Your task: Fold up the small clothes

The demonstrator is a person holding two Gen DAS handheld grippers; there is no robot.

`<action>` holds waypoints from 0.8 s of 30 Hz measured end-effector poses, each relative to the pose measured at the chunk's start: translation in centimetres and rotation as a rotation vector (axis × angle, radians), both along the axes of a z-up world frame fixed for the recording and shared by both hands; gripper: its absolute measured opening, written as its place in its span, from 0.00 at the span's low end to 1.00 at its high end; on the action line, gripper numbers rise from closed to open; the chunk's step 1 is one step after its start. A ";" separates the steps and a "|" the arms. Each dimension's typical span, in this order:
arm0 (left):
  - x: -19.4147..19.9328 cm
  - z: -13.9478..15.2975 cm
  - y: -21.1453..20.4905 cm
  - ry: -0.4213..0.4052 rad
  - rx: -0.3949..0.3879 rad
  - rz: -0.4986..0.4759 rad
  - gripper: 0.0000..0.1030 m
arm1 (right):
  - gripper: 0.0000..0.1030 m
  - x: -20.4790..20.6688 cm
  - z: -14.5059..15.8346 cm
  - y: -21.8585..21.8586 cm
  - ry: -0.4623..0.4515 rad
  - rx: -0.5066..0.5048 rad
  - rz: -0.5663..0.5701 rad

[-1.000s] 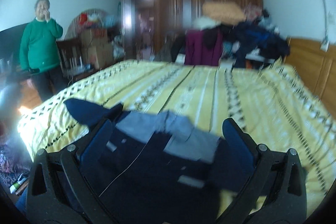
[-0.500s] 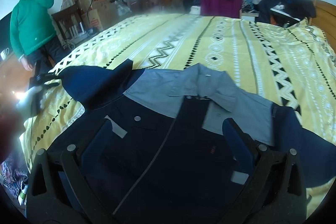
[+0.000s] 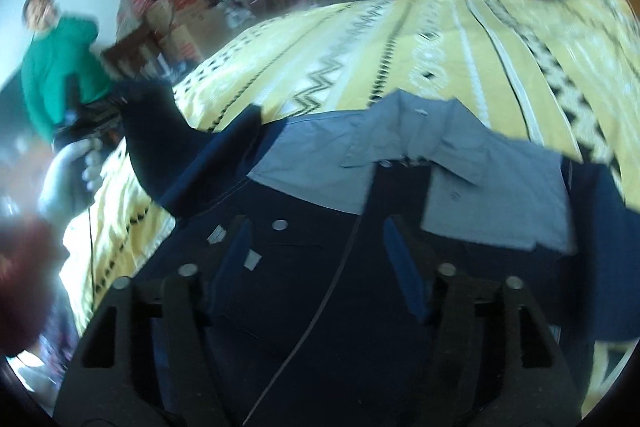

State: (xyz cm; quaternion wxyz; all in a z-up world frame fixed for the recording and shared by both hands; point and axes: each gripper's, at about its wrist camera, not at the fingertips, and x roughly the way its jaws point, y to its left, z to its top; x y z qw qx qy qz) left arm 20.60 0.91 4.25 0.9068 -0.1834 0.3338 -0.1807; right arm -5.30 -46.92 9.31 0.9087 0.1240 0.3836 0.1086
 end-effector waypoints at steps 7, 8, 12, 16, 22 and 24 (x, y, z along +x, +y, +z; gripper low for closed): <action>-5.3 6.6 -21.6 -0.077 -0.201 -0.522 0.40 | 0.65 -3.8 -0.2 -7.4 -0.004 0.086 -0.139; -5.9 6.4 -23.0 -0.058 -0.211 -0.551 0.44 | 0.65 -4.1 -0.7 -8.4 0.007 0.105 -0.157; -8.5 5.3 -23.6 -0.035 -0.204 -0.577 0.48 | 0.65 -3.7 -3.2 -11.2 0.068 0.171 -0.179; -8.9 3.3 -19.0 0.028 -0.167 -0.435 0.50 | 0.65 -0.2 -5.5 -11.8 0.105 0.267 -0.137; -9.6 0.6 -11.1 0.075 -0.095 -0.193 0.51 | 0.65 7.6 -9.8 -9.4 0.223 0.374 -0.049; -9.8 -0.2 -8.9 0.079 -0.071 -0.140 0.52 | 0.65 9.5 -11.3 -8.3 0.278 0.346 -0.051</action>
